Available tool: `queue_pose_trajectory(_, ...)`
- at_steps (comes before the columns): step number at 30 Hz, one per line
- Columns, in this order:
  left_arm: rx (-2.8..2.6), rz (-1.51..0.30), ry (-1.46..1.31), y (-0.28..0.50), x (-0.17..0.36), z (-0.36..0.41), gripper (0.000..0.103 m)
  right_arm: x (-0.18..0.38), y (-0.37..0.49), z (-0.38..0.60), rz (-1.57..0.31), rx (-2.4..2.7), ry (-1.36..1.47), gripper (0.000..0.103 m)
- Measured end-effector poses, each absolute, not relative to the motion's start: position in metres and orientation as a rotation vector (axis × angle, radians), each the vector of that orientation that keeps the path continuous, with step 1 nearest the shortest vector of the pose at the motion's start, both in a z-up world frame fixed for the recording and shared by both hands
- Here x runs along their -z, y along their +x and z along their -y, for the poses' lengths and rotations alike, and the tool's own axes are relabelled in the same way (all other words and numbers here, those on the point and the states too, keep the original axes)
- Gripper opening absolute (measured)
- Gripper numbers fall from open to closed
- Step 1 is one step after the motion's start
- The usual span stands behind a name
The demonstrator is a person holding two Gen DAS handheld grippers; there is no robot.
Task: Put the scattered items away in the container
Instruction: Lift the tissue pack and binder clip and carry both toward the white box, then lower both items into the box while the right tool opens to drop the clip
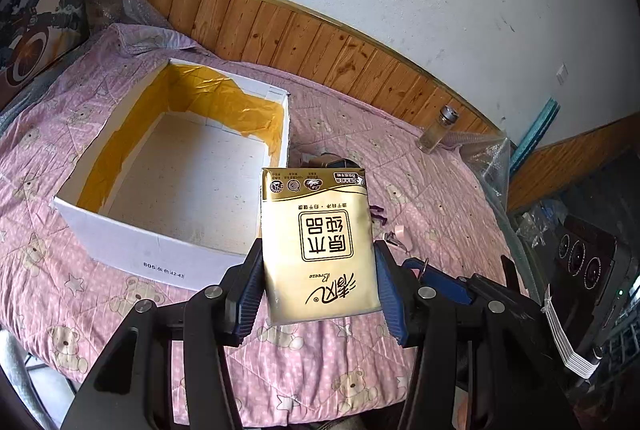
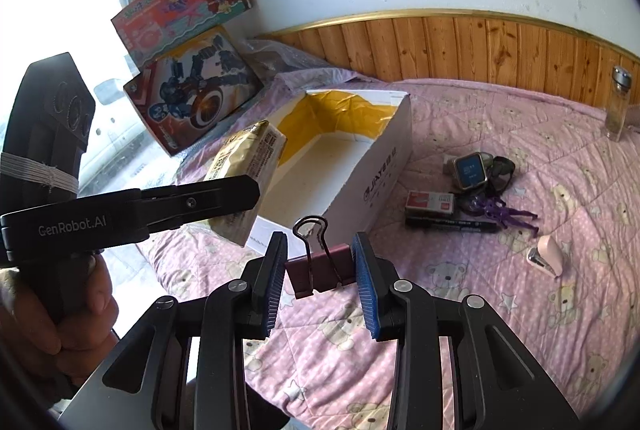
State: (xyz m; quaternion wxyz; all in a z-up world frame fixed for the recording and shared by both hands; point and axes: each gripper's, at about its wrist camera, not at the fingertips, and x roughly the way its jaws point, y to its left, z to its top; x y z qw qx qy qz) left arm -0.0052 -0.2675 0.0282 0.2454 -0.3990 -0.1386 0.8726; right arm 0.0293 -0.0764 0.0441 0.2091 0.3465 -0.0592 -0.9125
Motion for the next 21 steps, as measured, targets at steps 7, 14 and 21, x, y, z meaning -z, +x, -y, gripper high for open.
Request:
queue_pose_trajectory(7, -2.397, 0.393, -1.089, -0.026, -0.032, 0.275, 0.052, -0.05, 0.007, 0.087, 0.158, 2.526, 0.954, 0.035)
queue_pose_trajectory(14, -2.417, 0.393, -1.093, -0.051, -0.038, 0.286, 0.053, -0.057, -0.016, 0.097, 0.152, 2.516, 0.947, 0.035)
queue_pose_trajectory(21, -2.438, 0.386, -1.1, -0.078, -0.044, 0.297, 0.052, -0.065, -0.042, 0.107, 0.132, 2.499, 0.944, 0.036)
